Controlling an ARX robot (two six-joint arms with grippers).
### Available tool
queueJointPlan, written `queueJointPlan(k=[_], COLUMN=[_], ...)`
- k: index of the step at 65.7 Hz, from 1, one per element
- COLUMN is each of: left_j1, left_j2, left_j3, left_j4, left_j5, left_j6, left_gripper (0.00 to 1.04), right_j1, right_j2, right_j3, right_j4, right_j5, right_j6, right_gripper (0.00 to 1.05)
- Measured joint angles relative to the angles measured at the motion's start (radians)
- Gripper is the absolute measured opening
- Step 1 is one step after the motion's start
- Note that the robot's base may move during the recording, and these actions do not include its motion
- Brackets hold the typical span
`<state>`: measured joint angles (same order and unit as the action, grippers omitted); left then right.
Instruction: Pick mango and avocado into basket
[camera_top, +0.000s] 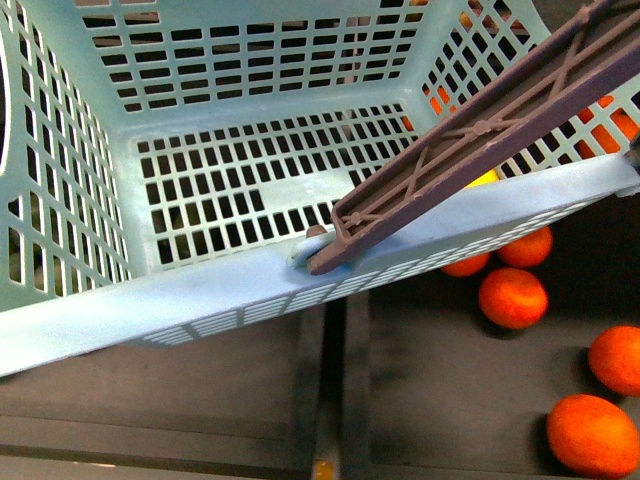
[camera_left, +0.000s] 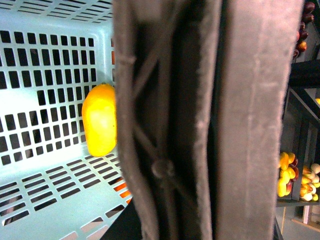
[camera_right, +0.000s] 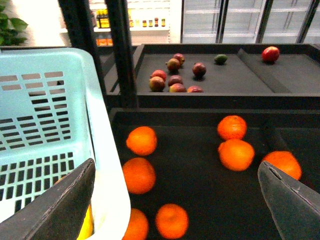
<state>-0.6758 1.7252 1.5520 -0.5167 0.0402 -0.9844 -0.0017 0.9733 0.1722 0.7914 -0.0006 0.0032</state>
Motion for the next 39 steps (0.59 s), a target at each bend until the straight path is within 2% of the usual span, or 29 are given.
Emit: queueJointPlan(k=[39], left_j1=[0.0], left_j2=[0.0], left_j3=[0.0], left_j4=[0.0], left_j5=[-0.001], left_j6=[0.001], left_gripper=[0.14], right_j1=[0.0], right_j2=[0.0], right_j3=[0.0], right_j4=[0.0], right_j5=[0.001], right_j6=[0.0], right_gripper=[0.96])
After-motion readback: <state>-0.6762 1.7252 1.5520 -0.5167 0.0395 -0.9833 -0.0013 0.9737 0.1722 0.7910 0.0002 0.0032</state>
